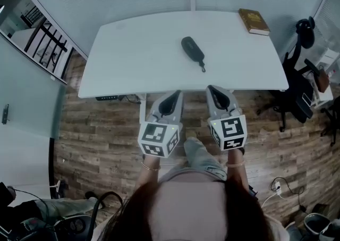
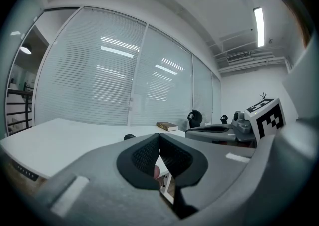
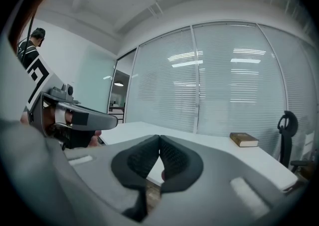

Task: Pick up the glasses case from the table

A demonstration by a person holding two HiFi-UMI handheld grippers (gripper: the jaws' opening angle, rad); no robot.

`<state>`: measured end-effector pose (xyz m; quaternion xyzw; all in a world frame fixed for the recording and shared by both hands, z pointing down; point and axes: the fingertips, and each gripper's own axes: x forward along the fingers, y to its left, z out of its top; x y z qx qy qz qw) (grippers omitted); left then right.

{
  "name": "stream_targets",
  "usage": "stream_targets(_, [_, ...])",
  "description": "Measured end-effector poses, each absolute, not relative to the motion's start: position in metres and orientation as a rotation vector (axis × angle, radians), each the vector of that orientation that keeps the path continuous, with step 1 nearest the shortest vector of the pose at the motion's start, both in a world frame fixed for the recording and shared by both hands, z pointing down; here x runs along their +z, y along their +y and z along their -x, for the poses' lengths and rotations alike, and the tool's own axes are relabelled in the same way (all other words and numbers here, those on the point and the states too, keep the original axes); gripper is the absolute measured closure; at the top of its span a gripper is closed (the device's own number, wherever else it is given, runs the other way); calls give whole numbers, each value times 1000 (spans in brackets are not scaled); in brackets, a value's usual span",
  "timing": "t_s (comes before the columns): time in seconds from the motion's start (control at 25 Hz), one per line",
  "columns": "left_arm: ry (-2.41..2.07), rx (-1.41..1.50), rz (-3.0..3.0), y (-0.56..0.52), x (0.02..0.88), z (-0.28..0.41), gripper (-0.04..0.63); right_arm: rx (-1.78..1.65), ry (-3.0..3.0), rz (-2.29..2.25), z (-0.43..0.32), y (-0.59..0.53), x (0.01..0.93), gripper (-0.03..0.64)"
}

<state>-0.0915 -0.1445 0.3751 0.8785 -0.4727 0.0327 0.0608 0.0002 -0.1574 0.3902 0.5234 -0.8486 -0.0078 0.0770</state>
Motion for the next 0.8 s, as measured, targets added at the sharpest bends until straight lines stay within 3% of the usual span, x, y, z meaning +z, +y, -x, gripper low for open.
stream_targets(0.8, [-1436, 128, -2654, -239, 373, 84, 591, 68, -2568, -1535, -6, -255, 395, 614])
